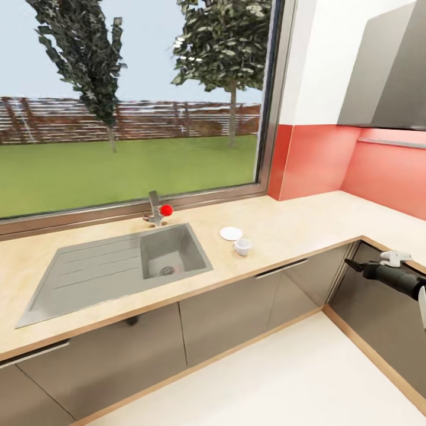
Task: Set up a coffee station on the kitchen countertop: keep the coffee maker on the countertop, move the bottle of coffee from the kitchen shelf to the counter next to the coffee maker, place a paper coffee filter on top of the coffee maker, put the saucer next to the coffee maker with the coffee cup on the saucer, and place the electric kettle next to the coffee maker.
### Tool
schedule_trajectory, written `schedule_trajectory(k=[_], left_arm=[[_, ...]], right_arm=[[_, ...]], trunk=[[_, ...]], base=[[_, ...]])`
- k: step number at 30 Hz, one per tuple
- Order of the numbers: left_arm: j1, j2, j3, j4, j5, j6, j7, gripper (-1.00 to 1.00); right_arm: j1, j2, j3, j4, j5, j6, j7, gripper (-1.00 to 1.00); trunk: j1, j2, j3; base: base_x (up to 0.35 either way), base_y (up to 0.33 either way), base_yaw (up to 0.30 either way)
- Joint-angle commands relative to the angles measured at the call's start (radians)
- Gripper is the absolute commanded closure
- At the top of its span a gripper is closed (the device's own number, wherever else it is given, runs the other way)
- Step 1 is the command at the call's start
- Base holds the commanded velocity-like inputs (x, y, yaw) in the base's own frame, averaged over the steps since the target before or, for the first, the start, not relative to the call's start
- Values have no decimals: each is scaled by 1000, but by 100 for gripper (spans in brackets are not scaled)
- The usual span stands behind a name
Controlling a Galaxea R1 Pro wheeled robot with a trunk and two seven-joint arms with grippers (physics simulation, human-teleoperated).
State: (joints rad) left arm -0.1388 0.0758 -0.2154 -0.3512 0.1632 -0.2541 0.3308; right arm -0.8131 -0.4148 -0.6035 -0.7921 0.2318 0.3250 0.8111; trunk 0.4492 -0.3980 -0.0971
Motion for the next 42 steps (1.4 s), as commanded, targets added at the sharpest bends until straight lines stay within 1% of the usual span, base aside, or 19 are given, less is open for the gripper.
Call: schedule_trajectory(k=[1,10,22,31,42], left_arm=[[-1,1,-9,0,10,-4,5,-100],[-1,1,-9,0,10,-4,5,-100],[-1,1,-9,0,10,-4,5,-100],[-1,1,-9,0,10,-4,5,-100],[-1,1,-9,0,10,-4,5,-100]], right_arm=[[-1,1,-4,-1,6,6,7,-100],[-1,2,-4,0,6,5,7,-100],[-1,4,-3,1,6,5,7,-100],[-1,4,-3,1,6,5,7,-100],[-1,4,-3,0,6,5,8,-100]], trunk=[[1,-2,-2],[1,-2,-2],[1,-2,-2],[1,-2,1],[1,-2,12]], base=[[180,-223,0],[122,-249,0],[12,-271,10],[0,-273,208],[24,-273,223]])
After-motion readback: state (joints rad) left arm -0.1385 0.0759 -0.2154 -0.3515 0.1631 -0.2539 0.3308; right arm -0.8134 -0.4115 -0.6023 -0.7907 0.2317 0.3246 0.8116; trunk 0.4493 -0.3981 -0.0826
